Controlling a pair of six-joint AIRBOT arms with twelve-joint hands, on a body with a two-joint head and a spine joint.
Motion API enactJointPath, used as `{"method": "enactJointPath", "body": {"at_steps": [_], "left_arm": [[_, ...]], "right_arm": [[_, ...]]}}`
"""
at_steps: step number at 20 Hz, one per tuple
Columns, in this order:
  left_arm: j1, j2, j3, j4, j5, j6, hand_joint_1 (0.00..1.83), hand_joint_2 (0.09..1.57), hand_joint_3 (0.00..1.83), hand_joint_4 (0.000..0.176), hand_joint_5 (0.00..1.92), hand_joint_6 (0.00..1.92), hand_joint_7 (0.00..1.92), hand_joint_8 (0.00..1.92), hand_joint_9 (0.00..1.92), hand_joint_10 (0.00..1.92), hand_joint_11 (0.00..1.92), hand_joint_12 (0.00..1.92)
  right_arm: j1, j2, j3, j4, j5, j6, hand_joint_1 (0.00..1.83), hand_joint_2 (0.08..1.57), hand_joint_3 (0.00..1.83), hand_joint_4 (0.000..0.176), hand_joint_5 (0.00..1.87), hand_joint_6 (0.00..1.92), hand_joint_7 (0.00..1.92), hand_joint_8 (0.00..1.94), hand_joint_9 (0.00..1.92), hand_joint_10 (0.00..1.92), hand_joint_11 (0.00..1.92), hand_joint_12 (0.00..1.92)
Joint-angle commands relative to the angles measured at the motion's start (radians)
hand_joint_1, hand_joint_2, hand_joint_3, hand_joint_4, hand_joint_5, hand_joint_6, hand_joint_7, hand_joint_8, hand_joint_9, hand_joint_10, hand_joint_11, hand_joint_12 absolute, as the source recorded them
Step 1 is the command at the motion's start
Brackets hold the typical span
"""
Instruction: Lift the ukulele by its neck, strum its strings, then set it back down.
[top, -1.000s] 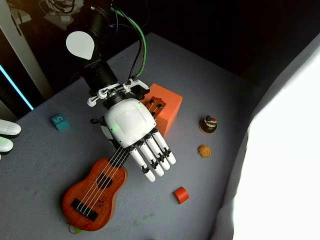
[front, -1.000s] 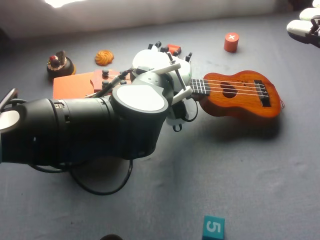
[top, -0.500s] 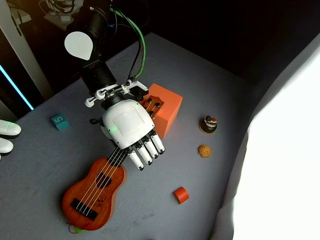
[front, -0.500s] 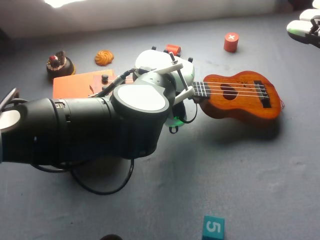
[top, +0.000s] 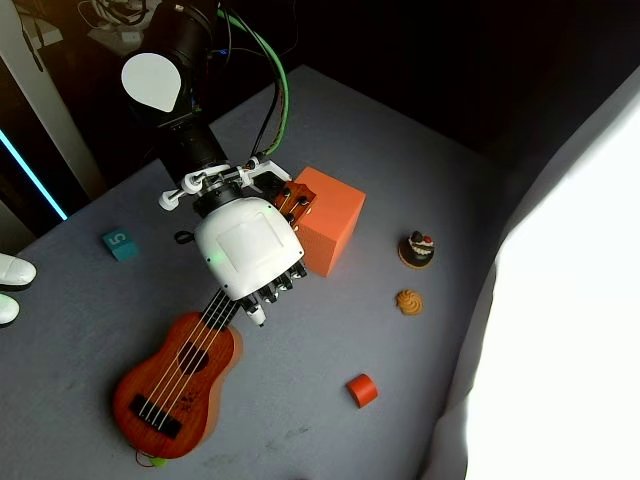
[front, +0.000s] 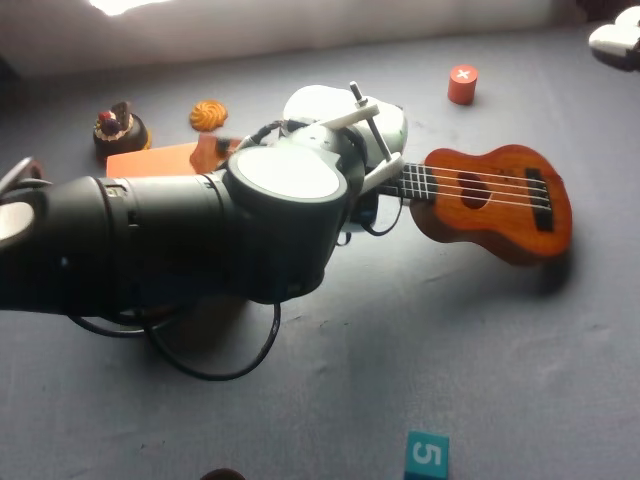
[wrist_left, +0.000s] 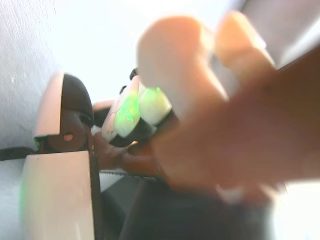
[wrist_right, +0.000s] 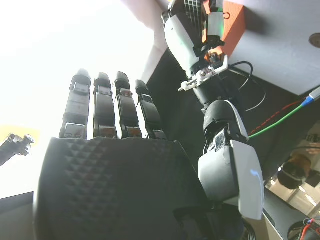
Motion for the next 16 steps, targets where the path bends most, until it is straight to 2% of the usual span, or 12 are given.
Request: {"method": "enactJointPath", "body": {"at_steps": [1,7,9,13,14,15,16], "left_arm": [[-0.02,0.01,-0.004,0.058,0.02,0.008,1.44,1.2,0.0,0.0,1.3,1.92,1.39,1.92,1.52,1.92,1.63,1.92],[-0.054,0.068,-0.075,-0.041,-0.038,0.012,1.44,1.21,0.0,0.003,1.27,1.92,1.37,1.92,1.51,1.92,1.6,1.92],[-0.068,0.087,-0.099,-0.069,-0.052,0.01,1.43,1.22,0.01,0.013,1.26,1.92,1.35,1.92,1.48,1.92,1.56,1.92],[-0.101,0.116,-0.124,-0.103,-0.107,-0.001,1.43,1.21,0.0,0.014,1.26,1.92,1.35,1.92,1.48,1.92,1.57,1.92],[-0.111,0.122,-0.128,-0.107,-0.114,-0.001,1.43,1.21,0.0,0.014,1.26,1.92,1.35,1.92,1.48,1.92,1.57,1.92],[-0.12,0.126,-0.129,-0.109,-0.12,-0.001,1.42,1.22,0.0,0.016,1.26,1.92,1.36,1.92,1.49,1.92,1.57,1.92],[-0.128,0.13,-0.129,-0.114,-0.128,-0.001,1.42,1.21,0.0,0.017,1.27,1.92,1.36,1.92,1.49,1.92,1.57,1.92]], "right_arm": [[0.021,0.005,0.01,0.015,0.09,0.011,0.0,1.23,0.01,0.0,0.01,0.0,0.04,0.0,0.0,0.0,0.0,0.0],[0.042,-0.017,0.085,0.015,0.004,0.086,0.0,1.23,0.0,0.0,0.02,0.01,0.06,0.01,0.01,0.0,0.0,0.0],[0.048,-0.025,0.103,-0.048,-0.03,0.191,0.0,1.23,0.0,0.0,0.03,0.01,0.06,0.0,0.01,0.0,0.0,0.0],[0.053,-0.044,0.113,-0.285,-0.025,0.525,0.0,1.23,0.0,0.0,0.04,0.01,0.07,0.01,0.01,0.01,0.0,0.0],[0.055,-0.06,0.132,-0.447,-0.018,0.716,0.0,1.23,0.0,0.0,0.04,0.01,0.07,0.01,0.01,0.01,0.0,0.0],[0.055,-0.077,0.157,-0.607,0.017,0.952,0.0,1.24,0.01,0.0,0.03,0.01,0.06,0.01,0.0,0.0,0.0,0.0],[0.054,-0.091,0.18,-0.672,0.042,1.08,0.0,1.23,0.0,0.0,0.03,0.01,0.06,0.0,0.0,0.0,0.0,0.0]]}}
